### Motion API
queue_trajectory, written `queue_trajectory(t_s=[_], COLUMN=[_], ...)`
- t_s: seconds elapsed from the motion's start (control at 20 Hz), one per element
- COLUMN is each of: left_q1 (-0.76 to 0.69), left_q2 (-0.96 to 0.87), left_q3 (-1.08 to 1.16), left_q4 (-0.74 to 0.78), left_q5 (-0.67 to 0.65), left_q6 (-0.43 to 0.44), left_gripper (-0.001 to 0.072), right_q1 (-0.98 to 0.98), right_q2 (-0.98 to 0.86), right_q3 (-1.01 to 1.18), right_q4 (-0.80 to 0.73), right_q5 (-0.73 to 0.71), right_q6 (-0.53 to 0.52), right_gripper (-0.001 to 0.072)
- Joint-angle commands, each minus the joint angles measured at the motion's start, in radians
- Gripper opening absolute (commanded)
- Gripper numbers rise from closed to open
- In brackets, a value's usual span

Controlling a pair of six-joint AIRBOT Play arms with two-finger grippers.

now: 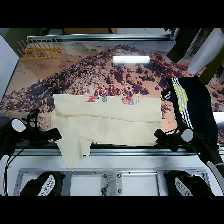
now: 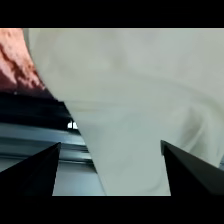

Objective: Fold the clothes and pants, and hang the long-sleeved shirts on hangers.

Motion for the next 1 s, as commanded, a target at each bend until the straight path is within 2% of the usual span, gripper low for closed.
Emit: queue_trajectory(t_s=[0.0, 0.3, 0.35, 0.65, 0.75, 0.95], left_q1=[0.043, 0.045, 0.045, 0.045, 0.039, -0.058], left_q2=[0.000, 0.000, 0.001, -0.039, -0.097, -0.176], left_q3=[-0.090, -0.175, -0.173, -0.172, -0.173, -0.172], left_q4=[0.024, -0.110, -0.120, -0.130, -0.182, -0.202], left_q5=[-0.004, 0.148, 0.146, 0.142, 0.138, 0.148], left_q6=[-0.039, -0.027, -0.026, -0.018, 0.026, 0.048], left_gripper=[0.0710, 0.0708, 0.0659, 0.0659, 0.0659, 0.0657], right_q1=[0.001, 0.001, 0.001, 0.001, 0.001, 0.000], right_q2=[0.005, 0.005, 0.005, 0.005, 0.005, 0.005], right_q3=[0.001, 0.001, 0.001, 0.001, 0.001, 0.001], right_q4=[0.001, 0.001, 0.001, 0.001, 0.001, 0.001], right_q5=[0.003, 0.000, 0.000, -0.001, 0.000, 0.000], right_q6=[-0.014, -0.013, -0.014, -0.013, -0.013, -0.013], right_gripper=[0.0007, 0.0007, 0.0007, 0.0007, 0.0007, 0.0007])
